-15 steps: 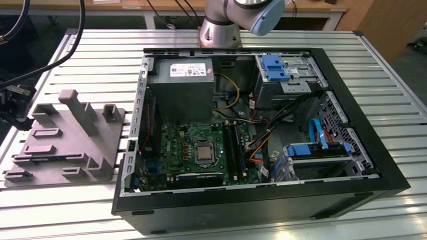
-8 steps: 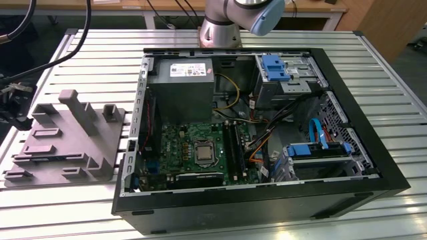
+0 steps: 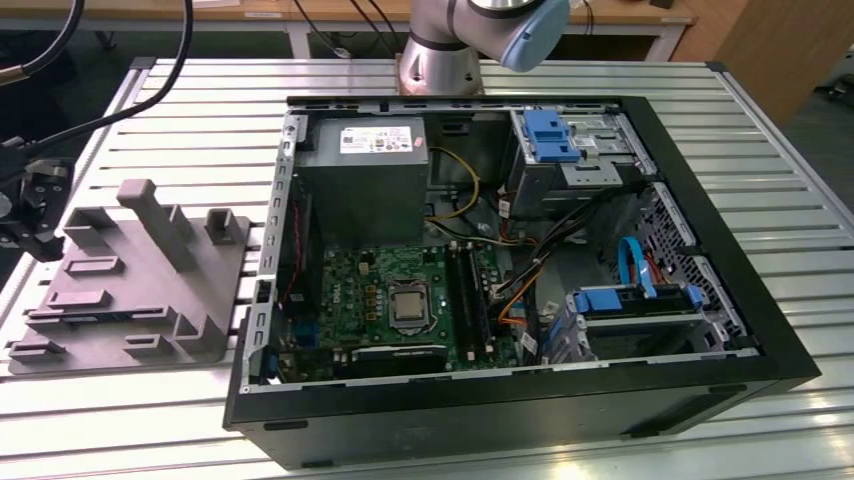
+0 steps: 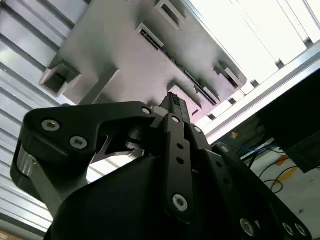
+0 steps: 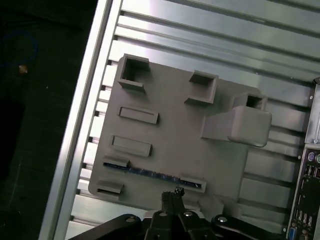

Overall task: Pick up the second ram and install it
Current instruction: 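Pick up the second ram and move it above second insertion slot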

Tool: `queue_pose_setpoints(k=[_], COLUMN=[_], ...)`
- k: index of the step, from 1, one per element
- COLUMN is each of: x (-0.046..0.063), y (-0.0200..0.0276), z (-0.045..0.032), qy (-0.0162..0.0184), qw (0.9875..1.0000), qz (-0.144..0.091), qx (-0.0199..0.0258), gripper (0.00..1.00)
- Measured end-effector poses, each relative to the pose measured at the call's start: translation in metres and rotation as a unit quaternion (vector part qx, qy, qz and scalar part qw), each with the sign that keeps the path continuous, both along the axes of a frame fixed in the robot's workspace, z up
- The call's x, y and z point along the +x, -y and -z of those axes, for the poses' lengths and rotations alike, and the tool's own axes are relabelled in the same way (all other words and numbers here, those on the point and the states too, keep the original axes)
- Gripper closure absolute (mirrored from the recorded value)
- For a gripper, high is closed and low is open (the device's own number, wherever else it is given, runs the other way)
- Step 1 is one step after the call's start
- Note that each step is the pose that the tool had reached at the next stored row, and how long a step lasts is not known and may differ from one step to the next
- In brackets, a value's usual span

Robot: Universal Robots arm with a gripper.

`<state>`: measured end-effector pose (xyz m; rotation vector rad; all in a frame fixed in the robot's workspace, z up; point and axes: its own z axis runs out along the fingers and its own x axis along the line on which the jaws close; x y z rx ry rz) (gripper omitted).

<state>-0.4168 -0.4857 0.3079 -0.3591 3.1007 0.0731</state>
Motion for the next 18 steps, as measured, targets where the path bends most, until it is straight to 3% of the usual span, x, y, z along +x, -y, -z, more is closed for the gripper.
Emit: queue_pose_setpoints(k=[5,9,14,18], x=[0.0000,0.0000,0.0000,0.0000], y=[0.0000,0.0000,0.0000,0.0000], z=[0.0007,0.0012,0.0018,0.0024], qy=[0.0000,0.0000,0.0000,0.0001], qw=[0.9990,0.9966,0.9919,0.9866], qz=[-0.046,-0.082,-0.127,-0.163], qx=[0.0000,0.0000,0.0000,0.0000], gripper=[0.90,0.90,0.90,0.90])
